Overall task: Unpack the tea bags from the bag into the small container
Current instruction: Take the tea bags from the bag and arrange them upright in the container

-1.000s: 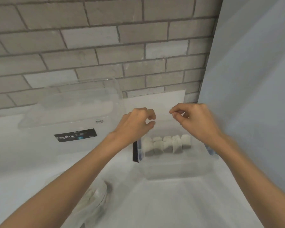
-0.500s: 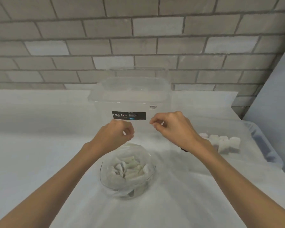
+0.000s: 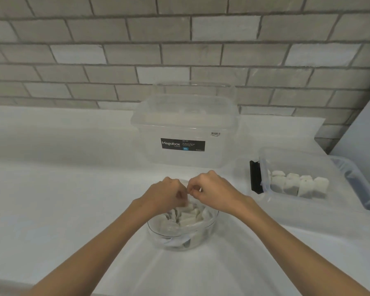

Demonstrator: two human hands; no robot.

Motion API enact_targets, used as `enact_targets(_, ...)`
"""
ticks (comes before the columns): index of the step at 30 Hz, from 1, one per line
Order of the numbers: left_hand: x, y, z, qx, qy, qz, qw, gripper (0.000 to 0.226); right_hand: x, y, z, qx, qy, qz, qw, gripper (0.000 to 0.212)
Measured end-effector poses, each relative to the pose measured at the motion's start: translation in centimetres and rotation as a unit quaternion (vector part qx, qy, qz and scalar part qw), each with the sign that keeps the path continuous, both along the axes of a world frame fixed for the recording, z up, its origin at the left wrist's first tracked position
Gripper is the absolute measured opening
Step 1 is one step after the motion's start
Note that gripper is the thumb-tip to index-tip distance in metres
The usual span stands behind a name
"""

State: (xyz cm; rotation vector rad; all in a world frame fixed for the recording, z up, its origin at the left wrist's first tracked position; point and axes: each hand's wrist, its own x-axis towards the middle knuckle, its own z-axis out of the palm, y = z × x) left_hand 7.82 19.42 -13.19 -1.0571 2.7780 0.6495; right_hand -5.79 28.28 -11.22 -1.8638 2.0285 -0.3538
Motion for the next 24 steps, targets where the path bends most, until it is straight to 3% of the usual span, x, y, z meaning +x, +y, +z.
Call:
enact_targets(7, -0.5, 0.4, -1.1, -0.011, -0.013, -0.017, 1.000, 0.015, -0.8, 0.3, -0.3, -0.006, -0.005, -0.014, 1.000, 0.023)
enact_targets(13, 0.4, -0.8, -0.1, 0.012, 0.065, 0.012, 0.998, 0.002, -1.3, 0.4, -0.8, -0.017, -0.017, -0.017, 1.000, 0.022)
enact_targets(15, 1.0, -1.4, 0.7, 0.030, 0.105, 0.020, 0.994, 0.007, -1.5, 0.2, -1.0, -0.014, -0.035, -0.024, 0.999, 0.022)
enact_targets(20, 1.9, -2.1, 2.5, 0.085, 0.192, 0.060, 0.976, 0.005, -0.9, -0.3, -1.2, -0.019, -0.185, -0.062, 0.981, 0.016)
enact_targets(24, 2.2, -1.9, 3.6, 0.114, 0.231, 0.074, 0.963, 0.007, -0.4, -0.2, -0.6, -0.007, -0.342, -0.087, 0.936, 0.003)
